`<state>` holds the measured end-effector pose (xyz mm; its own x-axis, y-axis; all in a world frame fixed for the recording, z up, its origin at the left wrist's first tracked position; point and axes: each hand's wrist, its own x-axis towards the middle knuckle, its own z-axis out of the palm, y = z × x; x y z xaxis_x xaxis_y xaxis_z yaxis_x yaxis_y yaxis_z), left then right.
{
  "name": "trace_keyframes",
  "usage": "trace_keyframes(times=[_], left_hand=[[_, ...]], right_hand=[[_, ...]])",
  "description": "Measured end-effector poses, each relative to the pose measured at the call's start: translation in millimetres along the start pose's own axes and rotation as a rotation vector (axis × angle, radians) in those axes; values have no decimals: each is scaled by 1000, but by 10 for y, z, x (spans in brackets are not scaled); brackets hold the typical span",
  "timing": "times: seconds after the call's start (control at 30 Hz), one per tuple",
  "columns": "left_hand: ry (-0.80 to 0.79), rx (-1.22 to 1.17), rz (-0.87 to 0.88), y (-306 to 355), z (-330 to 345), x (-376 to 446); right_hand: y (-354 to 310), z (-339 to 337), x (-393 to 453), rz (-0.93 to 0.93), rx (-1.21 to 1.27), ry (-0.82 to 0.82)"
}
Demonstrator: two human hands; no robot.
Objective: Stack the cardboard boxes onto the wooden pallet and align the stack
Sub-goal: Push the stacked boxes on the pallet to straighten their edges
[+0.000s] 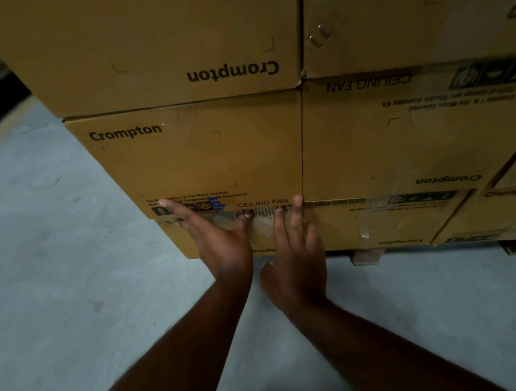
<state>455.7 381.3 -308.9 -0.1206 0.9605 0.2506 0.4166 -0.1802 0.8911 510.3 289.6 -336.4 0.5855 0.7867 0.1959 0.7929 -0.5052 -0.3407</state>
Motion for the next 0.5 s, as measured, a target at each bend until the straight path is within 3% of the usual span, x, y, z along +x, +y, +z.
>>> trace_keyframes(times=[0.37,0.5], left_hand=[[-62,-9,21,-28,-78,-59],[-153,-44,-109,-156,-111,-86]], right_hand=[[139,43,-56,-74,14,-2],[422,149,-220,-125,-51,-150]])
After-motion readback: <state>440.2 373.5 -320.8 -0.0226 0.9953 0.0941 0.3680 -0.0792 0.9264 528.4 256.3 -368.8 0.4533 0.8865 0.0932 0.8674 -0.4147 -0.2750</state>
